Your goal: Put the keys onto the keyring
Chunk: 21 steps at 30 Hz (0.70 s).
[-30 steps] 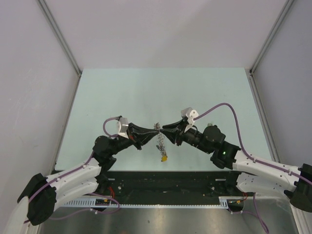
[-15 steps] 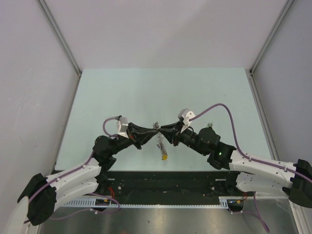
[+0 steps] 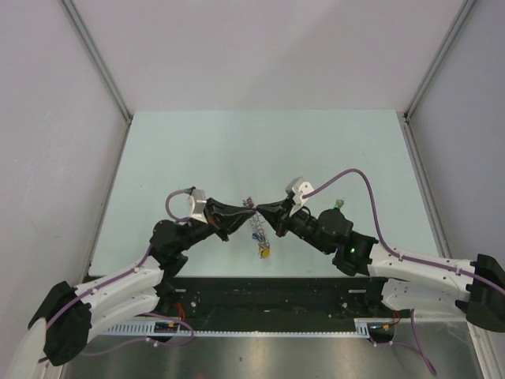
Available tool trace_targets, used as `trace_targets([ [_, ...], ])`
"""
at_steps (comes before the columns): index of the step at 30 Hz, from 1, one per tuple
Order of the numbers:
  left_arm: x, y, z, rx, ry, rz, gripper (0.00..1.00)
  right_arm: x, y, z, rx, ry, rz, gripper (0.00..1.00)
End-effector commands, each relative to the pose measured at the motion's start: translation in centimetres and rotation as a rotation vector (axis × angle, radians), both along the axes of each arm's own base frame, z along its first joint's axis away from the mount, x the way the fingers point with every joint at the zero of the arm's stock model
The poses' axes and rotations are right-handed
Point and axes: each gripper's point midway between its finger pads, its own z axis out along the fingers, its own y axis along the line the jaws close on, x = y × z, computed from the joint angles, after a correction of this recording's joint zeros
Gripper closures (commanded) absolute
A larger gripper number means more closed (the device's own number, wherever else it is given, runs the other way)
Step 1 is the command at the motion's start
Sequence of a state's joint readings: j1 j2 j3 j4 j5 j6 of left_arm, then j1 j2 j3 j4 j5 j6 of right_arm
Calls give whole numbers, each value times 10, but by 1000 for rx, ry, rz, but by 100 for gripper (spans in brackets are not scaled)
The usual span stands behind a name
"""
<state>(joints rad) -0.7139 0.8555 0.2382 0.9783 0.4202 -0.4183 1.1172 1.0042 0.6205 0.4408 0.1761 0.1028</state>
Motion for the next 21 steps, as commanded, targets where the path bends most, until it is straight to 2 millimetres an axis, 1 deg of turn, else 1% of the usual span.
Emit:
trace_targets([
  [1,-7,5,24,-63,-77,-6,100,2,-3,21,37,-72,-28,100],
  [3,-7,5,22,-51,-73,-4,100,4,-6,22,18,-93,-43,100],
  [6,-8,4,18,-30,-68,-12,97,6,-7,23,-7,-122,-54,100],
  [7,-8,3,14,-15,-59,-16,92,6,-6,23,-16,-131,-56,100],
  [9,-9,2,13,-3,-59,-23,88,6,-5,24,-38,-159,-51,100],
  [10,-9,1,10,9,-51,-27,83,5,-4,25,-45,-168,-50,100],
  [12,-6,1,10,23,-50,-15,77,5,-2,30,-63,-205,-41,100],
  [13,-4,1,2,51,-24,-8,71,3,0,29,-82,-209,-33,100],
  [15,-1,5,8,58,-37,24,66,4,0,33,-104,-240,-30,100],
  [16,1,8,2,90,-12,38,64,3,1,30,-126,-246,-26,100],
  [17,4,10,9,95,-16,64,62,3,0,32,-132,-256,-27,100],
  [18,7,12,9,123,-31,85,55,5,-1,34,-148,-275,-32,100],
  [19,11,15,-2,180,6,105,52,4,-1,32,-165,-279,-28,100],
  [20,11,18,10,181,-17,124,48,5,-1,33,-173,-284,-28,100],
  [21,15,22,10,211,-40,155,45,4,-1,33,-180,-291,-22,100],
])
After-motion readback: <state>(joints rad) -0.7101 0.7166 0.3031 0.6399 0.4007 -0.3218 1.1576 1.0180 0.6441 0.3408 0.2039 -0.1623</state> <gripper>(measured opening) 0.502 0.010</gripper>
